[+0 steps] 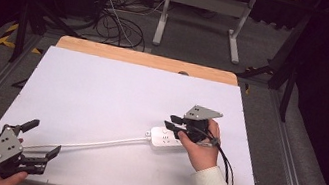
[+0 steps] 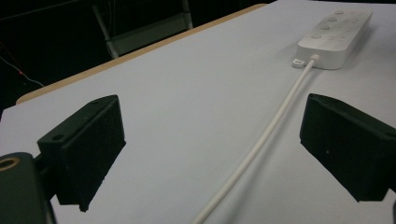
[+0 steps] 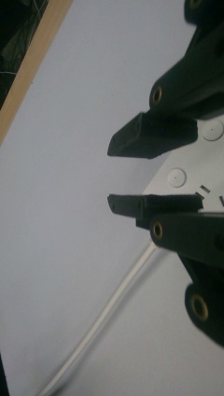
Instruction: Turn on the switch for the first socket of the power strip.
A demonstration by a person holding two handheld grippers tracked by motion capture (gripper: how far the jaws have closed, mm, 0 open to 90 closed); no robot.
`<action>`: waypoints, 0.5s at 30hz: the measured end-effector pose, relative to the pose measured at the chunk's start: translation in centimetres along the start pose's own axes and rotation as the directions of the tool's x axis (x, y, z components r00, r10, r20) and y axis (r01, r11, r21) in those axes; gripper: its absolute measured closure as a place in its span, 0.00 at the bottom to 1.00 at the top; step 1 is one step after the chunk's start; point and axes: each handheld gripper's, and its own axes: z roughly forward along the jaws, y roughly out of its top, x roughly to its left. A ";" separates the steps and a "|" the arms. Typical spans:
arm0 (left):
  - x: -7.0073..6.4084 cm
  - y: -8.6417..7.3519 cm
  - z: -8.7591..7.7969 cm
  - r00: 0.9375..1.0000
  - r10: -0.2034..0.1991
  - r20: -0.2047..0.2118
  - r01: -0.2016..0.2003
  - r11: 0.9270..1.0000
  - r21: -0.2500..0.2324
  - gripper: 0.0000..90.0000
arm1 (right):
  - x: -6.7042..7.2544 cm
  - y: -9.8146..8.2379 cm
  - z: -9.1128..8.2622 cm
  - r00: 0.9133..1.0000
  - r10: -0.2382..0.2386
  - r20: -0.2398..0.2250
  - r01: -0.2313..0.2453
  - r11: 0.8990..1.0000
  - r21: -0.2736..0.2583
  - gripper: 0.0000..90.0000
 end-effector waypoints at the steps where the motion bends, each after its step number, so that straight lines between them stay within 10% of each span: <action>1: 0.0 0.0 0.0 1.000 0.000 0.001 0.000 1.000 0.001 0.08 | -0.1 0.0 0.1 1.000 -0.005 -0.002 0.005 1.000 0.007 0.85; 5: 0.0 0.0 0.0 1.000 0.000 0.000 0.000 1.000 0.000 0.08 | -0.1 -0.1 0.5 0.999 -0.037 -0.005 0.037 0.999 0.015 1.00; 15: 0.0 0.0 0.0 1.000 0.001 -0.001 -0.001 1.000 0.001 0.08 | -0.3 -0.4 1.5 0.998 -0.060 0.013 0.058 0.995 0.083 1.00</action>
